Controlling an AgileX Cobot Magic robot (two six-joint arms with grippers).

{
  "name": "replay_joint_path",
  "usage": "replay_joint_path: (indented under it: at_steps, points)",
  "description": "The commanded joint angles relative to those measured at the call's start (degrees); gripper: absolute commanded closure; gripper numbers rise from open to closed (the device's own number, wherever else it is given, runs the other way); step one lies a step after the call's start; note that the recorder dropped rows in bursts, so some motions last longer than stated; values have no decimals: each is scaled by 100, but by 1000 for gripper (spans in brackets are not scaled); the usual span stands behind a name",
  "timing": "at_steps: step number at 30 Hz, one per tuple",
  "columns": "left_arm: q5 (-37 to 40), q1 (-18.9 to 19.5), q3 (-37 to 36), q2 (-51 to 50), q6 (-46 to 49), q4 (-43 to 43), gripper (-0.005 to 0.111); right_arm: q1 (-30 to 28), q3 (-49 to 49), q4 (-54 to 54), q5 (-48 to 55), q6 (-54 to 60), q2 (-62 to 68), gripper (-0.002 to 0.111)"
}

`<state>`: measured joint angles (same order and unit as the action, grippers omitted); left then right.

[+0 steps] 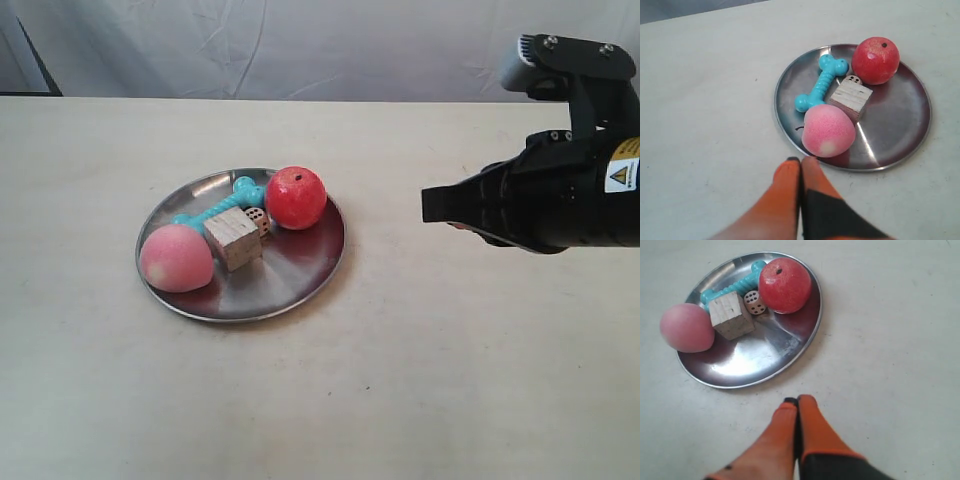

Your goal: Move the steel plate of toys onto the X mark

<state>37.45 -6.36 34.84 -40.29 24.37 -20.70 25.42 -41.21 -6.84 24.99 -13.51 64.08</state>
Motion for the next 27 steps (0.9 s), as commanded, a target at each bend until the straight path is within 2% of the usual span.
replay_joint_path:
  at_steps: [1, 14, 17, 20, 23, 27]
  points:
    - [6, -16, -20, 226, 5, 60, 106, -5, 20, -1, -34, 38, -49, 108]
    - [-64, -16, -67, 236, 5, 320, 106, -5, 20, -34, -75, 38, -49, 108]
    - [-726, -16, -332, 503, 5, 499, 106, -5, 20, -34, -75, 38, -49, 108]
    - [-1912, 33, -793, 995, -51, 454, 106, -5, 20, -34, -75, 38, -49, 108]
    - [-2764, 204, -1461, 1626, -969, 606, 106, -5, 20, -34, -75, 38, -49, 108]
    - [-3012, 479, -2261, 2318, -2045, 894, 106, -5, 20, -34, -75, 38, -49, 108]
